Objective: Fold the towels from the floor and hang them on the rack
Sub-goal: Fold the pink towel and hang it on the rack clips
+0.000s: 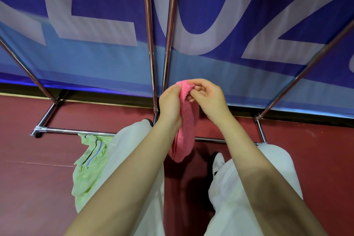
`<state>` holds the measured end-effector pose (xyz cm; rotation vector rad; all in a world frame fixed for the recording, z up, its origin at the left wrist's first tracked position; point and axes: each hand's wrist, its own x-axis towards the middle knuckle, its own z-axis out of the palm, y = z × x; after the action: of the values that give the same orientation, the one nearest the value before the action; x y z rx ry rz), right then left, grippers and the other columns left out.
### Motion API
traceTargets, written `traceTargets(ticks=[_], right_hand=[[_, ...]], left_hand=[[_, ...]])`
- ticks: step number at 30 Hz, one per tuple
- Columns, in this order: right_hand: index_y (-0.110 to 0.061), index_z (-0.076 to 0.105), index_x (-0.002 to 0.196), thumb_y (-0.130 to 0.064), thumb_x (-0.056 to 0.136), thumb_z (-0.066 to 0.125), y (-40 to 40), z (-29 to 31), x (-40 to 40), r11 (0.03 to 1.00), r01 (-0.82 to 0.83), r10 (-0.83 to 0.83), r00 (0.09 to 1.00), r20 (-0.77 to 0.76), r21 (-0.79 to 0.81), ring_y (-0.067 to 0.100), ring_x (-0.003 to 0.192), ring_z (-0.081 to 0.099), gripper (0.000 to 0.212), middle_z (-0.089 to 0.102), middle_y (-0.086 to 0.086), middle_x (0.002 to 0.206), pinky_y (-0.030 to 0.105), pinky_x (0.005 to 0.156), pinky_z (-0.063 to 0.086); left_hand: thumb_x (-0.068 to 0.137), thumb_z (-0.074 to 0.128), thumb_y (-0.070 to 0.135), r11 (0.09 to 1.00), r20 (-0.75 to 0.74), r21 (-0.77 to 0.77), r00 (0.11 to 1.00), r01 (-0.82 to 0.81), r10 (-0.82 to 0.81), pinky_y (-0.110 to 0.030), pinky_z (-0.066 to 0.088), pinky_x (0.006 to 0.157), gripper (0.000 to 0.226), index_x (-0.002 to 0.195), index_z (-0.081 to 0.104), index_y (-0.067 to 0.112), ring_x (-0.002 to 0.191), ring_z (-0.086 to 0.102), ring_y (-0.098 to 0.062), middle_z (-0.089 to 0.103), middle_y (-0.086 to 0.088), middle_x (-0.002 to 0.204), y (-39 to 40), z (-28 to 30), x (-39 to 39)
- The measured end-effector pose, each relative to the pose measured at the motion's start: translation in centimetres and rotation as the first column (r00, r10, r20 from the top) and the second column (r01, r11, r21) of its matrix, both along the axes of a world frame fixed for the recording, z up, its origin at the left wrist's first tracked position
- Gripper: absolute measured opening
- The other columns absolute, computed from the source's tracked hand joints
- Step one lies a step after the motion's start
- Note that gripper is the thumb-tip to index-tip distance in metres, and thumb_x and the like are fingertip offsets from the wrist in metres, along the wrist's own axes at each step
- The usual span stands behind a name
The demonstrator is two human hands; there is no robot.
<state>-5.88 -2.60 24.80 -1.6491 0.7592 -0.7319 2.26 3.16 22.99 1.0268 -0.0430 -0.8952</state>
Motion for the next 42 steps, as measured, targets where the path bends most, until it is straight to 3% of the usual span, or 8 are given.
traceTargets(ticks=[3,7,20,23,29,35,39,42], right_hand=[[-0.017,0.069,0.084,0.001,0.085,0.063,-0.4,-0.1,-0.8,0.964,0.044,-0.065,0.995,-0.073,-0.261,0.009,0.070,0.059,0.020,0.059,-0.006,0.079,0.023,0.073,0.050],[-0.011,0.070,0.083,-0.010,0.084,0.068,-0.8,-0.1,-1.3,0.881,0.091,-0.126,0.991,-0.044,-0.464,0.008,0.088,0.056,0.003,0.056,-0.006,0.091,0.017,0.083,0.043],[-0.018,0.056,0.076,-0.008,0.086,0.066,0.1,0.1,-0.5,0.978,0.145,-0.145,0.989,0.010,-0.149,0.008,0.058,0.046,0.017,0.052,-0.005,0.062,0.018,0.059,0.041],[-0.016,0.052,0.075,-0.008,0.087,0.066,0.0,0.3,-0.4,0.982,0.171,-0.169,0.985,0.034,-0.084,0.001,0.051,0.043,0.020,0.050,-0.003,0.060,0.014,0.053,0.038],[-0.016,0.058,0.079,-0.011,0.092,0.059,-0.2,0.9,-0.9,0.995,0.101,-0.100,0.995,0.014,-0.016,0.001,0.063,0.052,0.014,0.058,-0.004,0.071,0.014,0.062,0.041],[-0.021,0.063,0.087,-0.027,0.085,0.067,-0.7,-1.0,-2.3,0.932,-0.179,0.037,0.913,-0.407,-0.316,0.001,0.059,0.045,0.008,0.054,-0.011,0.066,0.022,0.066,0.042],[-0.021,0.061,0.080,-0.028,0.085,0.067,-1.0,-1.5,-3.1,0.904,-0.177,-0.025,0.887,-0.461,-0.389,0.002,0.059,0.045,0.011,0.051,-0.009,0.062,0.030,0.067,0.041],[-0.021,0.060,0.081,-0.027,0.088,0.065,-0.9,-1.1,-3.7,0.897,-0.065,-0.114,0.922,-0.369,-0.438,0.007,0.061,0.046,0.010,0.052,-0.007,0.062,0.030,0.066,0.039]], left_hand=[[0.091,0.047,0.000,0.998,0.055,0.002,0.997,0.055,-0.055,-0.027,0.053,0.067,0.026,0.099,0.071,-0.004,0.074,0.065,-0.021,0.070,-0.013,0.080,0.5,0.5,-0.2],[0.093,0.047,0.006,0.995,0.143,0.034,0.985,0.092,-0.096,-0.027,0.053,0.072,0.028,0.106,0.071,-0.001,0.083,0.067,-0.019,0.072,-0.015,0.097,0.9,0.5,-0.1],[0.095,0.051,0.011,0.992,0.261,0.091,0.959,0.088,-0.109,-0.034,0.053,0.092,0.022,0.099,0.072,0.008,0.099,0.067,-0.021,0.072,-0.012,0.106,1.0,1.4,-1.3],[0.096,0.053,0.015,0.990,0.282,0.033,0.949,0.137,-0.141,-0.025,0.053,0.082,0.023,0.104,0.071,0.003,0.090,0.068,-0.012,0.073,-0.008,0.099,1.3,1.7,-1.4],[0.095,0.057,0.012,0.993,0.363,0.090,0.926,0.073,-0.101,-0.020,0.050,0.082,0.014,0.094,0.070,0.016,0.092,0.066,-0.008,0.071,0.003,0.098,1.2,1.5,-0.6],[0.097,0.050,0.014,0.981,0.347,0.163,0.937,-0.108,0.046,-0.021,0.046,0.071,0.022,0.082,0.067,0.015,0.080,0.056,-0.010,0.065,0.001,0.085,1.2,1.3,2.3],[0.098,0.048,0.015,0.954,0.547,0.232,0.836,-0.191,0.034,-0.023,0.043,0.086,0.022,0.108,0.064,0.005,0.094,0.056,-0.011,0.063,-0.002,0.102,1.7,1.2,3.8],[0.100,0.047,0.016,0.939,0.789,0.246,0.612,-0.241,-0.050,-0.017,0.036,0.081,0.020,0.110,0.062,0.006,0.095,0.053,-0.010,0.061,0.000,0.103,2.3,1.2,4.0]])
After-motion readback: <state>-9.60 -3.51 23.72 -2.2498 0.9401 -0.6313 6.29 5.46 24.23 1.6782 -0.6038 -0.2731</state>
